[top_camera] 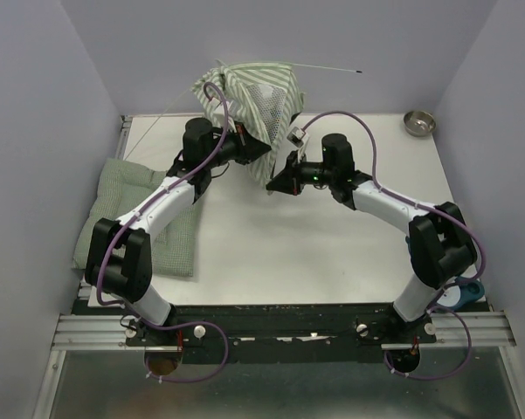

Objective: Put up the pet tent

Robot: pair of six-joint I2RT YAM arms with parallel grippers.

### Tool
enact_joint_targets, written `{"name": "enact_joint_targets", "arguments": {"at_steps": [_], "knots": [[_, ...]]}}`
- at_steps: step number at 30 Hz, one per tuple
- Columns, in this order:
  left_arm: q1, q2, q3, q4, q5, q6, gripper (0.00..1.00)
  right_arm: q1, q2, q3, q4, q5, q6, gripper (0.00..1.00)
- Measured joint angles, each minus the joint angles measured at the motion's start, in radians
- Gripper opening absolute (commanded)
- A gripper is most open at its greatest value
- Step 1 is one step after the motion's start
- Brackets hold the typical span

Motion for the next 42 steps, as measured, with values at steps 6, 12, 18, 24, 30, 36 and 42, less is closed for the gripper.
{"name": "enact_joint_targets", "arguments": {"at_steps": [6,12,18,24,30,36,42], "knots": [[0.000,0.000,0.008,-0.019,0.008,0.001,0.00,0.000,-0.004,0.007,-0.005,-0.001,-0.017,0.27],[0.000,0.016,0.008,-0.048,0.027,0.000,0.00,0.000,-0.023,0.024,0.000,-0.001,-0.017,0.36],[0.000,0.016,0.008,-0.047,0.032,-0.001,0.00,0.000,-0.028,0.024,-0.008,-0.001,-0.020,0.40],[-0.007,0.016,0.008,-0.047,0.047,-0.004,0.00,-0.003,-0.070,0.002,-0.045,0.004,-0.040,0.48],[-0.010,0.021,0.008,-0.060,0.051,-0.003,0.00,-0.005,-0.126,-0.024,-0.084,0.016,-0.063,0.55],[-0.011,0.032,0.008,-0.067,0.052,0.004,0.00,-0.016,-0.140,-0.024,-0.119,0.030,-0.077,0.54],[-0.011,0.034,0.008,-0.070,0.052,0.005,0.00,-0.046,-0.144,-0.033,-0.136,0.063,-0.104,0.44]]}}
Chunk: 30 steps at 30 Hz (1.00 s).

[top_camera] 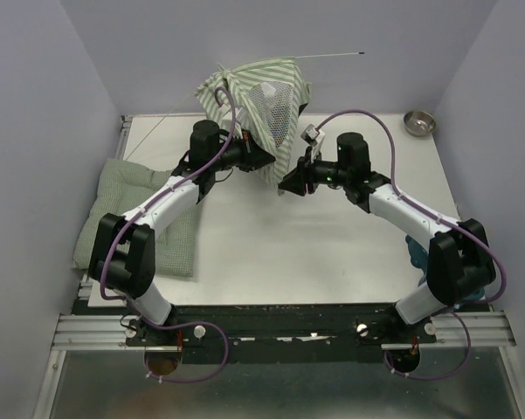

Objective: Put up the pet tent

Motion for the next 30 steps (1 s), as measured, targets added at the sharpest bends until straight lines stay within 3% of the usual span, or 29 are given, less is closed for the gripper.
{"name": "enact_joint_targets", "arguments": {"at_steps": [21,28,30], "knots": [[0.000,0.006,0.000,-0.011,0.001,0.006,0.00,-0.015,0.085,0.016,-0.070,-0.041,-0.104,0.39],[0.000,0.006,0.000,-0.011,0.001,0.006,0.00,-0.008,0.108,0.042,-0.062,-0.051,-0.103,0.32],[0.000,0.007,0.000,-0.011,0.001,0.006,0.00,-0.003,0.113,0.045,-0.059,-0.057,-0.103,0.25]]}}
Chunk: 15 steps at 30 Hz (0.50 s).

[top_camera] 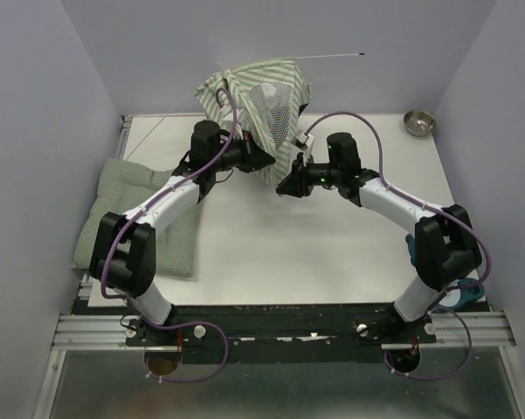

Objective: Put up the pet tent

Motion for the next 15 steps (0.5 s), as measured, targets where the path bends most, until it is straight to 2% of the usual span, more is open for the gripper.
{"name": "enact_joint_targets", "arguments": {"at_steps": [4,5,15], "knots": [[0.000,0.001,0.000,0.000,0.000,0.000,0.00,0.002,0.006,0.001,0.000,-0.008,-0.004,0.13],[0.000,0.002,0.000,0.000,0.000,0.000,0.00,0.002,0.006,0.001,0.000,-0.008,-0.010,0.01],[0.000,0.002,0.000,0.000,0.000,0.017,0.00,0.003,0.007,0.038,-0.040,-0.010,0.000,0.01]]}}
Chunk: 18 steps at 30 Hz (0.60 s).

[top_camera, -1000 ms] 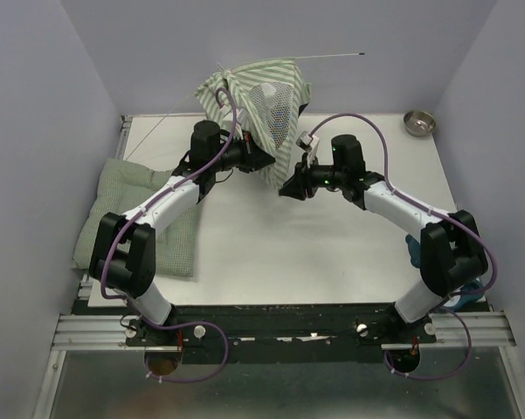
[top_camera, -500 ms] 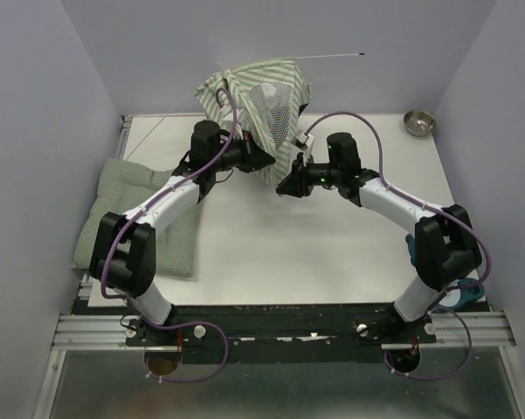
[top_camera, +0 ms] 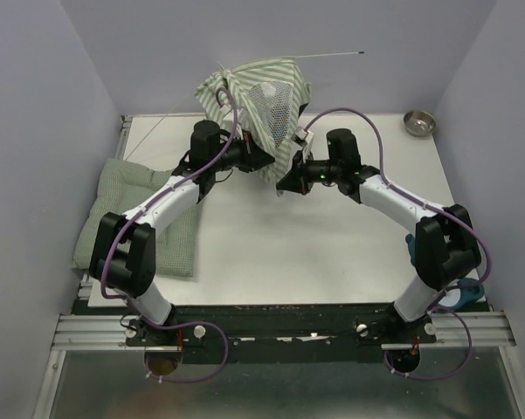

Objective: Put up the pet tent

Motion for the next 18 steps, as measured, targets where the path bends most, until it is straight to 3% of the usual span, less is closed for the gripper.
{"name": "enact_joint_targets", "arguments": {"at_steps": [18], "knots": [[-0.040,0.000,0.012,-0.031,-0.014,0.153,0.00,0.003,0.011,0.043,-0.020,0.014,0.089,0.01]]}}
